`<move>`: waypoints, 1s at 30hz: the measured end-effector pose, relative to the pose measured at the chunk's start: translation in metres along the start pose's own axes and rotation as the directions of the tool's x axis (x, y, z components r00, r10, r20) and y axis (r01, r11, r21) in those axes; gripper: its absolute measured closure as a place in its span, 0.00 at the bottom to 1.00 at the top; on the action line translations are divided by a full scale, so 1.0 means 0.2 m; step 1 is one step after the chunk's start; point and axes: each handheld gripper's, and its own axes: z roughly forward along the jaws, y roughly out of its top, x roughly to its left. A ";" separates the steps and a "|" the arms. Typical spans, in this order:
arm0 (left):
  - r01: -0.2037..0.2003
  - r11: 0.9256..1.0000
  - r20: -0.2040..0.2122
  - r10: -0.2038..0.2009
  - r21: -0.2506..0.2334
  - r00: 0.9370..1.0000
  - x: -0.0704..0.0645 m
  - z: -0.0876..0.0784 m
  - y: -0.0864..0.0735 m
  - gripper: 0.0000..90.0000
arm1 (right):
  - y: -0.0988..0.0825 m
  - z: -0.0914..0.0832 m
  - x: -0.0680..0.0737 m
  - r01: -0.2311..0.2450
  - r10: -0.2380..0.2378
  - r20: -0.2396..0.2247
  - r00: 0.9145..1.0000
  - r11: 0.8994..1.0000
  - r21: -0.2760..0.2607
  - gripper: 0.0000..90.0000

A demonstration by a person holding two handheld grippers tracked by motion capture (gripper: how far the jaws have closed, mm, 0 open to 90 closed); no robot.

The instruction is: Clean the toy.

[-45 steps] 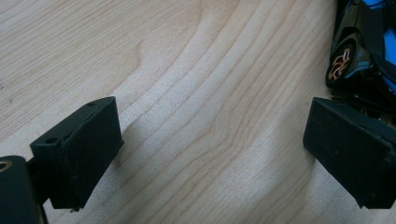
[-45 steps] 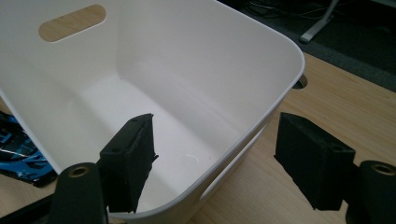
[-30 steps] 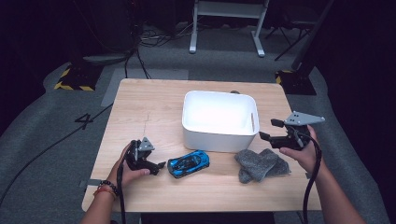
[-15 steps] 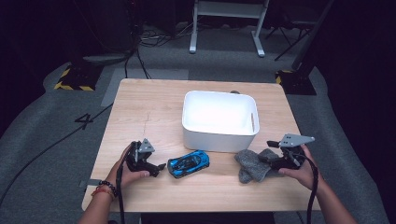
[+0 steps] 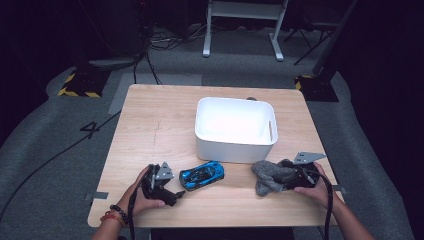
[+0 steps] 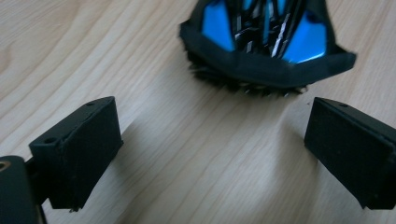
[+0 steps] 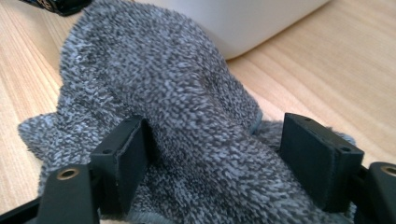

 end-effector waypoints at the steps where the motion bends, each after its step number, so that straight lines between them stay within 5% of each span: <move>1: -0.005 1.000 0.005 0.005 0.000 1.000 -0.01 0.01 0.01 0.03 | 0.00 0.00 0.00 0.007 -0.007 0.003 1.000 1.000 0.001 0.27; 15: -0.070 0.997 0.061 0.070 0.008 0.996 -0.04 0.13 0.15 0.00 | -0.03 0.05 -0.02 -0.015 0.015 -0.011 1.000 1.000 -0.004 0.25; 23: -0.093 0.996 0.083 0.093 0.000 0.992 -0.04 0.14 0.16 0.01 | -0.04 0.05 -0.02 -0.014 0.014 -0.023 1.000 1.000 -0.020 0.25; 30: -0.102 0.994 0.094 0.106 -0.042 0.990 -0.03 0.12 0.14 0.21 | -0.04 0.05 -0.03 -0.011 0.010 -0.037 0.999 1.000 -0.023 0.25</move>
